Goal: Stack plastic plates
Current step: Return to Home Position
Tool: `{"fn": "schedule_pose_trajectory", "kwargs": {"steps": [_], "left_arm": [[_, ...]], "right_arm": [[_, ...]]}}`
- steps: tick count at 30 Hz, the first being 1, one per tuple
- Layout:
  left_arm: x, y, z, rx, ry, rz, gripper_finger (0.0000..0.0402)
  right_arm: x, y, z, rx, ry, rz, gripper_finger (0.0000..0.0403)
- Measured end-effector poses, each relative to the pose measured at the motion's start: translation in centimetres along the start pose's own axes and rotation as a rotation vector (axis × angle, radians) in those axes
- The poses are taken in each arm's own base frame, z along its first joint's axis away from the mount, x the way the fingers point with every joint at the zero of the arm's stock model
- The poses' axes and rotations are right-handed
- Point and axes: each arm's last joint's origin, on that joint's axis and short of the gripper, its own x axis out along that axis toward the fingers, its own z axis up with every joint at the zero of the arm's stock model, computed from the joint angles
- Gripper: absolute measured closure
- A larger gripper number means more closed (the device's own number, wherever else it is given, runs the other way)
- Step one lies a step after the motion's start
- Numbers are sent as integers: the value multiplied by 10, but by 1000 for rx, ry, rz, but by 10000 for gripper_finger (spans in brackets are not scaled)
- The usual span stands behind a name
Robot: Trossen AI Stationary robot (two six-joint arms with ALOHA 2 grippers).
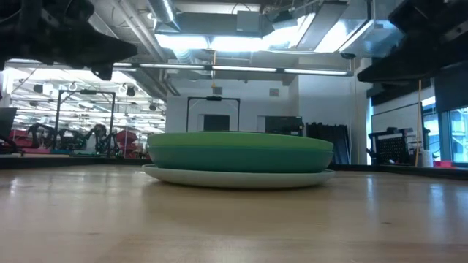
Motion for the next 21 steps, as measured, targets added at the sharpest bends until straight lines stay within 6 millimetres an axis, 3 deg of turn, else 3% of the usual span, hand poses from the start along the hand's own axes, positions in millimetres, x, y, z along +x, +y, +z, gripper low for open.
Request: {"fn": "schedule_pose_trajectory", "kwargs": {"steps": [7,13,21], "left_arm": [[-14,5,-8,-27,-63,18,398],[-19,7,-7,-32,-86,18,398],[-19,7,-7,-9,-85,-64,398]], "right_arm": [[-22,-13,-20,78,-117,34,386],[-36,-17,-26,95,-207,217,386],[-36,-40,-38,134,-260,248,395]]}}
